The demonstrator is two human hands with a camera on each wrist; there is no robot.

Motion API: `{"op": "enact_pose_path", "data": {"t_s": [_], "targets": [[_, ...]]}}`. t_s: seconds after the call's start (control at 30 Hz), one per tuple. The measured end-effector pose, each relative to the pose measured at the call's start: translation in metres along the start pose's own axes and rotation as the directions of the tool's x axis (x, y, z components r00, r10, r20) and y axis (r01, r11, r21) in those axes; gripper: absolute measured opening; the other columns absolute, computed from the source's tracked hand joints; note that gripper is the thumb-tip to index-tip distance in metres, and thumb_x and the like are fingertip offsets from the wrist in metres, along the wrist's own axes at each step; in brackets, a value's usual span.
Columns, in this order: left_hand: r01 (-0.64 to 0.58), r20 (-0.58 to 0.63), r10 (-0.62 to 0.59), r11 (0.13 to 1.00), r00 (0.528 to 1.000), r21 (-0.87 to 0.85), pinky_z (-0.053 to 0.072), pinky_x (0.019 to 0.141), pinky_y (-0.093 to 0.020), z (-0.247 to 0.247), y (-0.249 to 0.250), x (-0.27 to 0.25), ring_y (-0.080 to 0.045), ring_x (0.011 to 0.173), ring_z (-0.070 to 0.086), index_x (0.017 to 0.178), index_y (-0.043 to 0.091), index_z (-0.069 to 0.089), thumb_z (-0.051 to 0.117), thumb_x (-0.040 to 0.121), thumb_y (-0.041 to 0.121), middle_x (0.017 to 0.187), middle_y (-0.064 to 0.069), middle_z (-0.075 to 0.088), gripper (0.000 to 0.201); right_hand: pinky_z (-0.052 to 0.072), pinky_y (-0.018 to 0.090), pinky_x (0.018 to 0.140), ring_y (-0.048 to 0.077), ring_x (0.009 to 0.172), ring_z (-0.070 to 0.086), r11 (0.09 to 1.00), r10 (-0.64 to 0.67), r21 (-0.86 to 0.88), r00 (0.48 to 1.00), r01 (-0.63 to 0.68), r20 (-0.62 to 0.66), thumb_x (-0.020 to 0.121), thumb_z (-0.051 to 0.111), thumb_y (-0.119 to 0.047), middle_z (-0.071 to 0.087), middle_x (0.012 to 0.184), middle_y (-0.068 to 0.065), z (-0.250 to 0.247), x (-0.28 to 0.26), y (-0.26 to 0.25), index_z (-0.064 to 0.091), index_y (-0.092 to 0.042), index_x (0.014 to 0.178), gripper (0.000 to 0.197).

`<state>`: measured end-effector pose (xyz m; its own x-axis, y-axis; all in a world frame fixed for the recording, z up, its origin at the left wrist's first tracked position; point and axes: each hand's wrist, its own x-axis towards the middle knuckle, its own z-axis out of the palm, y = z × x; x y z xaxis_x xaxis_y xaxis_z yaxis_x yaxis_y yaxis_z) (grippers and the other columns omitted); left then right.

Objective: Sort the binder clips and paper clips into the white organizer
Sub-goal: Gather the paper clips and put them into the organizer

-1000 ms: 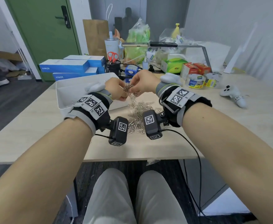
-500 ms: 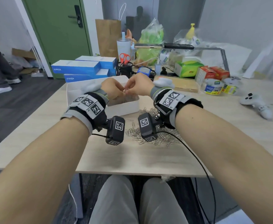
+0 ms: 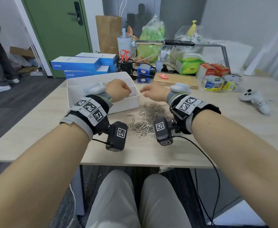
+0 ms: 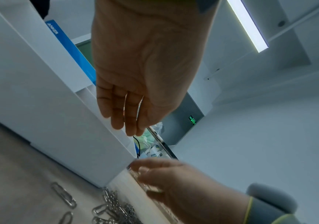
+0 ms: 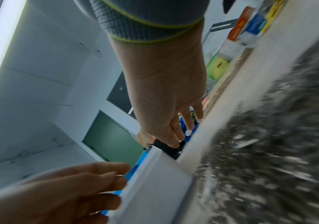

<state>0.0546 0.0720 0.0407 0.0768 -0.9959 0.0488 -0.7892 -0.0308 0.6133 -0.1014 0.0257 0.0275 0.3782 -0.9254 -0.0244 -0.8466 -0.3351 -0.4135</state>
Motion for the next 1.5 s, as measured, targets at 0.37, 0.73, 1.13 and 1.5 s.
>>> {"op": "enact_pose_path", "data": {"t_s": [0.37, 0.73, 1.13, 1.5], "targets": [[0.06, 0.282, -0.164, 0.937, 0.945, 0.343, 0.049, 0.091, -0.035, 0.029, 0.002, -0.03, -0.028, 0.112, 0.057, 0.121, 0.002, 0.057, 0.042, 0.097, 0.019, 0.125, -0.011, 0.058, 0.033, 0.026, 0.026, 0.109, 0.021, 0.132, 0.042, 0.998, -0.037, -0.046, 0.956, 0.053, 0.291, 0.097, 0.047, -0.018, 0.047, 0.144, 0.005, 0.029, -0.028, 0.015, 0.047, -0.012, 0.139, 0.043], [-0.035, 0.183, -0.046, 0.91, 0.982, 0.414, 0.033, 0.107, -0.036, 0.087, 0.009, -0.047, -0.029, 0.127, 0.048, 0.133, 0.007, 0.051, 0.027, 0.095, 0.059, 0.137, -0.012, 0.053, 0.069, 0.036, 0.031, 0.107, 0.025, 0.129, 0.047, 0.987, 0.094, 0.122, 0.992, -0.103, 0.081, 0.095, 0.052, -0.024, 0.045, 0.144, 0.008, 0.001, -0.073, 0.053, 0.048, -0.014, 0.137, 0.044], [-0.012, 0.294, -0.045, 0.982, 0.955, 0.19, 0.03, 0.113, -0.041, 0.115, 0.053, -0.046, -0.032, 0.136, 0.038, 0.147, 0.004, 0.03, 0.031, 0.093, 0.061, 0.15, -0.018, 0.036, 0.078, 0.035, 0.035, 0.106, 0.023, 0.125, 0.046, 0.977, 0.211, -0.014, 0.96, -0.212, 0.184, 0.091, 0.055, -0.039, 0.047, 0.142, 0.009, 0.006, -0.094, 0.08, 0.041, -0.008, 0.139, 0.059], [-0.04, 0.317, -0.099, 0.914, 0.943, 0.405, 0.045, 0.103, -0.035, 0.052, 0.037, -0.048, -0.026, 0.121, 0.053, 0.14, 0.008, 0.043, 0.061, 0.076, 0.065, 0.139, -0.008, 0.05, 0.088, 0.055, 0.036, 0.088, 0.026, 0.101, 0.065, 0.943, 0.326, -0.11, 0.938, -0.314, 0.114, 0.072, 0.075, -0.05, 0.062, 0.122, 0.015, -0.013, -0.099, 0.052, 0.04, -0.001, 0.138, 0.089]]}}
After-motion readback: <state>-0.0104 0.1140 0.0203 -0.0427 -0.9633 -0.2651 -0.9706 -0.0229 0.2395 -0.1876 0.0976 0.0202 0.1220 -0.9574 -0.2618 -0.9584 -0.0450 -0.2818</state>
